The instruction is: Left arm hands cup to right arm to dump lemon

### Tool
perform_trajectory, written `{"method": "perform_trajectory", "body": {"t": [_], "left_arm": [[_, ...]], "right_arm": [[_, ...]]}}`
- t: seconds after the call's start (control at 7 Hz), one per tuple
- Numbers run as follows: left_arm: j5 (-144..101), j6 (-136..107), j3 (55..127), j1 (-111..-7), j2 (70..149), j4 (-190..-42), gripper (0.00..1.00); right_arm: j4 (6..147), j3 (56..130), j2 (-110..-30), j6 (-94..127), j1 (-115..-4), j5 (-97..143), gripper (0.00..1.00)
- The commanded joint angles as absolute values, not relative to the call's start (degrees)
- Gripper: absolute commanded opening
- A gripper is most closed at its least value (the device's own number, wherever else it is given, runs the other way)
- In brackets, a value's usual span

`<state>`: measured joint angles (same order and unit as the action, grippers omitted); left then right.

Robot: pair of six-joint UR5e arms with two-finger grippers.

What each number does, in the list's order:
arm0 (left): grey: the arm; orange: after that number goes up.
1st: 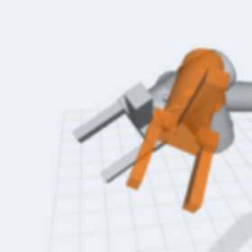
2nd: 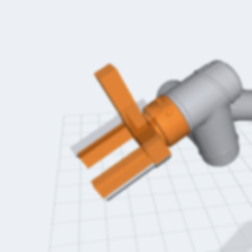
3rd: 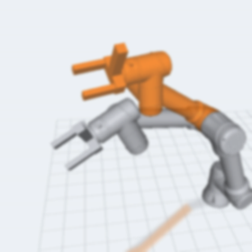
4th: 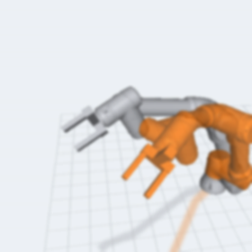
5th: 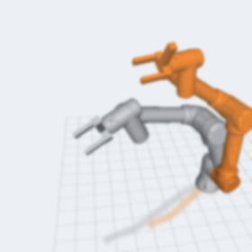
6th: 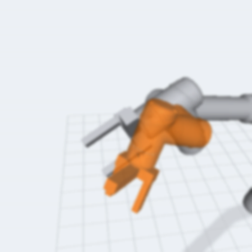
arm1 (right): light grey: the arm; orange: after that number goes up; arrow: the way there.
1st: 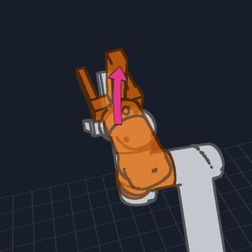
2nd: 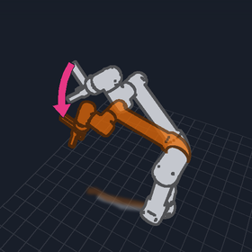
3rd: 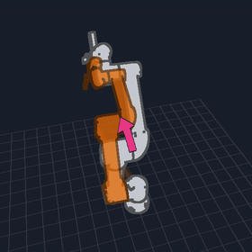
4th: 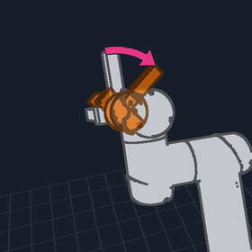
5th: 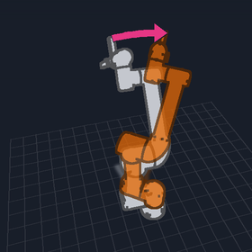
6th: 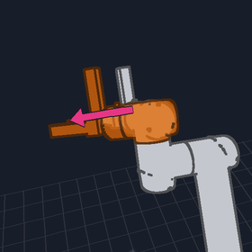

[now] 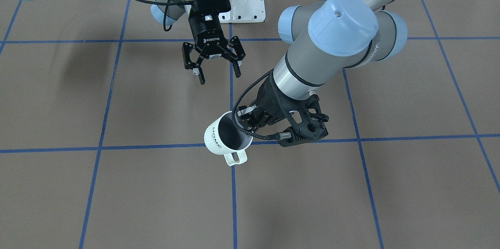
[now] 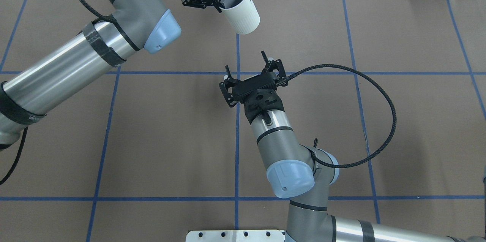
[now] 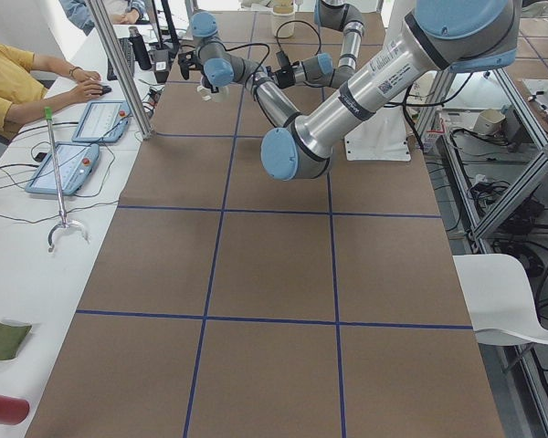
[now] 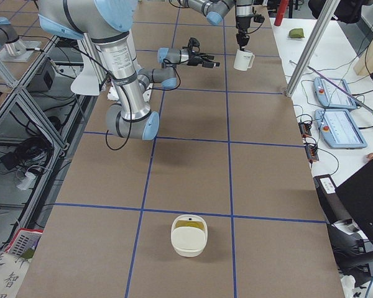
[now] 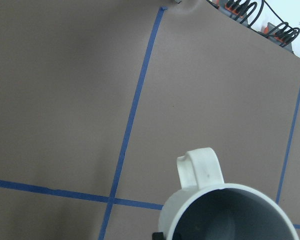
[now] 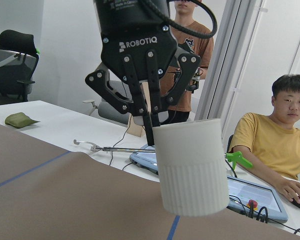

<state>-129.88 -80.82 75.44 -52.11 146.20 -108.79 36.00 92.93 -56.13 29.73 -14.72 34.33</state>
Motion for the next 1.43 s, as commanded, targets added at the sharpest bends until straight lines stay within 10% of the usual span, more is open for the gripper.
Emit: {"method": "perform_trajectory", "body": {"t": [0.0,1.29], "left_arm": [[-129.8,-77.8,75.4,-53.5,144.5,-108.7,0.0],[-130.7,-57.2,86.8,-61.2,123.2,-108.7,0.0]], "right_arm": [[39.5,94.7,-56.3,30.5,-17.7,38.2,0.99],[77.7,97.8,-56.2,44.2,-53.8,103.6,0.99]]}}
